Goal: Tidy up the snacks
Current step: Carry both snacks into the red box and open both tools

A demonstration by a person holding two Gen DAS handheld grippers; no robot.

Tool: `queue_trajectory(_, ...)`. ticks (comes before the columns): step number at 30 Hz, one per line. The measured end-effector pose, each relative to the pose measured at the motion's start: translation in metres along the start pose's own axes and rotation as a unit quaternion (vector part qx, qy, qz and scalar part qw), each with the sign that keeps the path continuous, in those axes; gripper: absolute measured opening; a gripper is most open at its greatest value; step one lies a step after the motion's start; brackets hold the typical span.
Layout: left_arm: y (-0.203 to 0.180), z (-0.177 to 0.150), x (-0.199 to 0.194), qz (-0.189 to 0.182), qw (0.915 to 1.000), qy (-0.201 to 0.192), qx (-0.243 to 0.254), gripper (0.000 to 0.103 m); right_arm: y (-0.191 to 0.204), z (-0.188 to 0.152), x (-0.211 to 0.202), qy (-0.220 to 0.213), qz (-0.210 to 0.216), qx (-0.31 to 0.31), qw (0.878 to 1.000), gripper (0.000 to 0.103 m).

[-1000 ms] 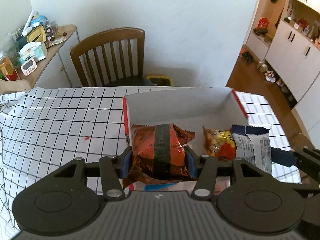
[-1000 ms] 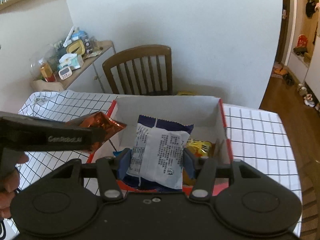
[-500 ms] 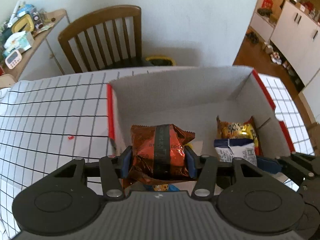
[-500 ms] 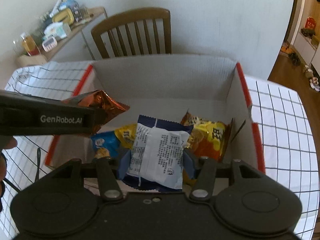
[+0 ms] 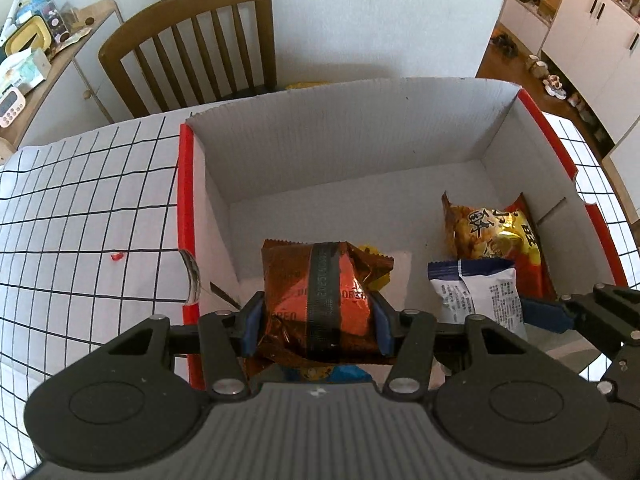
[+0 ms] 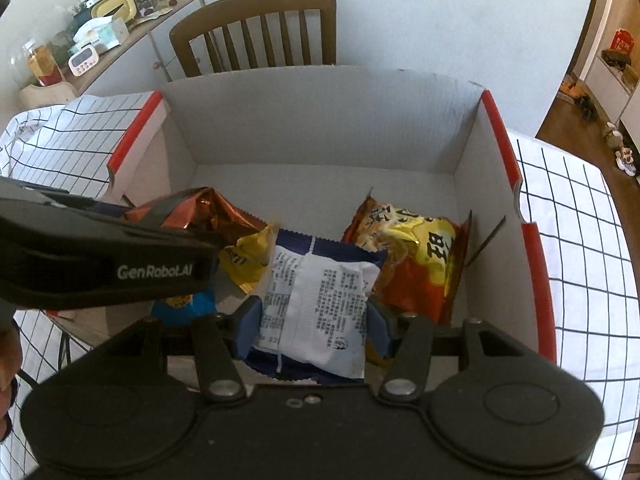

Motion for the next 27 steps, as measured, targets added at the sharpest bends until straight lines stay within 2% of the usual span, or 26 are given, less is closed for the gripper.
queue_trajectory(5,0.001,-0.001,-0.002,-0.003,1.0000,-0.005,-0.007,0.053,-0.002,0.000,-0.001,0.000,-0.001,0.002,1.000,0.057)
queue_trajectory(8,0.004,-0.002,-0.008,-0.006,0.9998,-0.014,-0.010,0.054,-0.001,0.000,-0.007,-0.008,0.002,0.002,1.000,0.065)
queue_trajectory(13,0.008,-0.003,-0.026,-0.011,0.9992,-0.035,-0.019,0.061,-0.002,0.002,-0.022,-0.022,0.009,0.009,1.000,0.070)
queue_trajectory(22,0.008,-0.007,-0.062,-0.010,0.9979,-0.063,-0.013,0.062,-0.003,0.002,-0.054,-0.053,0.021,0.018,0.998,0.082)
queue_trajectory(27,0.006,-0.013,-0.082,-0.007,0.9968,-0.079,-0.010,0.062,-0.004,0.001,-0.070,-0.068,0.028,0.022,0.997,0.084)
Point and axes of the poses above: each gripper's, at about its wrist camera, not at the fingertips, and x roughly the way its jaws point, y to its left, z to its top, the point moved 6 cm from there along x, roughly the way its jaws point, and after that the axes turned 14 degrees about x, right-handed, at the moved point
